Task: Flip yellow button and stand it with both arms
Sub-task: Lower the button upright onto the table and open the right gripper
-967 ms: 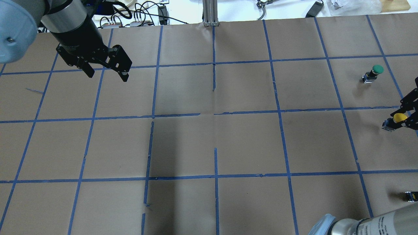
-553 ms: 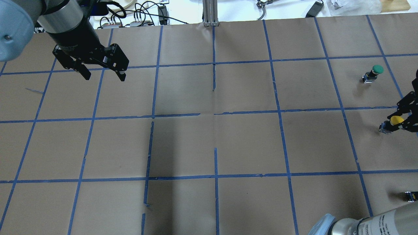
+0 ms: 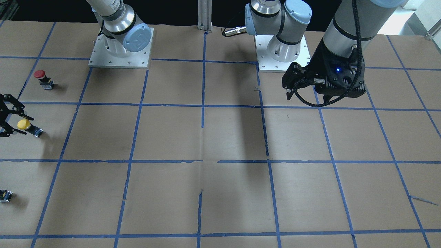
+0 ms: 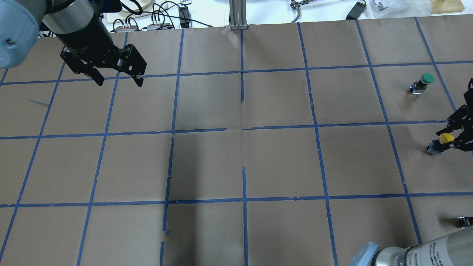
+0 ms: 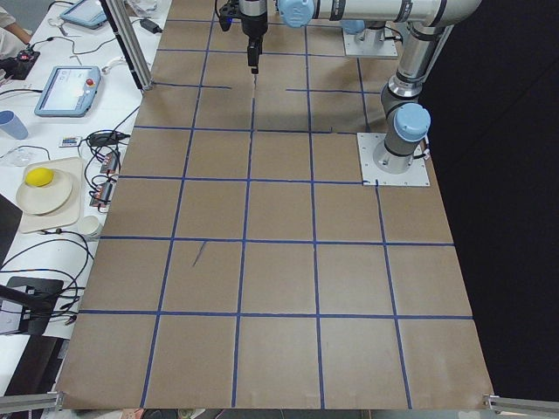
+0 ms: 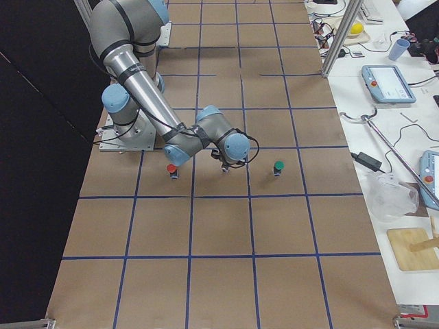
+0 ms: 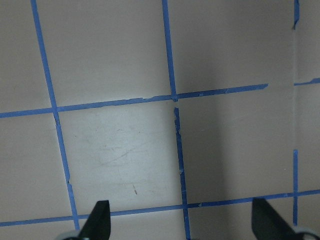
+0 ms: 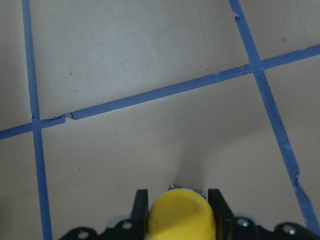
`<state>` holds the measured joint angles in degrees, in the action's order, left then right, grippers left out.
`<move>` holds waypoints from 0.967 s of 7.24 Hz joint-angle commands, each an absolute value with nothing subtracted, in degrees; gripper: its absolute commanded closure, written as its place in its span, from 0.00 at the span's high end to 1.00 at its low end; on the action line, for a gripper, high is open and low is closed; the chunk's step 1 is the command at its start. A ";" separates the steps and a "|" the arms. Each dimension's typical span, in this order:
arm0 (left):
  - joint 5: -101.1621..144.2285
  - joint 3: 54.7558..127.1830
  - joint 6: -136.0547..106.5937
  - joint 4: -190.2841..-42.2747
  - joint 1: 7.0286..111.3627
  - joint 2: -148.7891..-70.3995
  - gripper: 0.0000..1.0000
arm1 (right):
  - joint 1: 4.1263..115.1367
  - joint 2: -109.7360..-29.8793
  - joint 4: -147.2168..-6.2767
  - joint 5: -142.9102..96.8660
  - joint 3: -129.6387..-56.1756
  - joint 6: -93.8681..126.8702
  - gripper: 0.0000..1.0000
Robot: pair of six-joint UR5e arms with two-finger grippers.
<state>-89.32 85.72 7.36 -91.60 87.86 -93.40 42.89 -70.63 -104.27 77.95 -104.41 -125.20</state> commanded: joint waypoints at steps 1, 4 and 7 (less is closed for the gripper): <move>-89.30 85.78 7.12 -91.49 87.89 -93.60 0.99 | 42.98 -69.96 -104.33 77.70 -104.41 -124.63 0.98; -89.30 86.04 6.86 -91.41 88.06 -94.30 0.99 | 43.24 -75.90 -104.15 77.96 -103.54 -118.94 0.98; -89.47 85.70 6.94 -91.32 87.98 -94.57 1.00 | 45.25 -85.41 -101.34 78.66 -103.54 -90.91 0.99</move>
<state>-89.38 85.97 6.94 -91.34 88.04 -94.47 43.93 -82.40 -102.31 78.20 -103.75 -104.04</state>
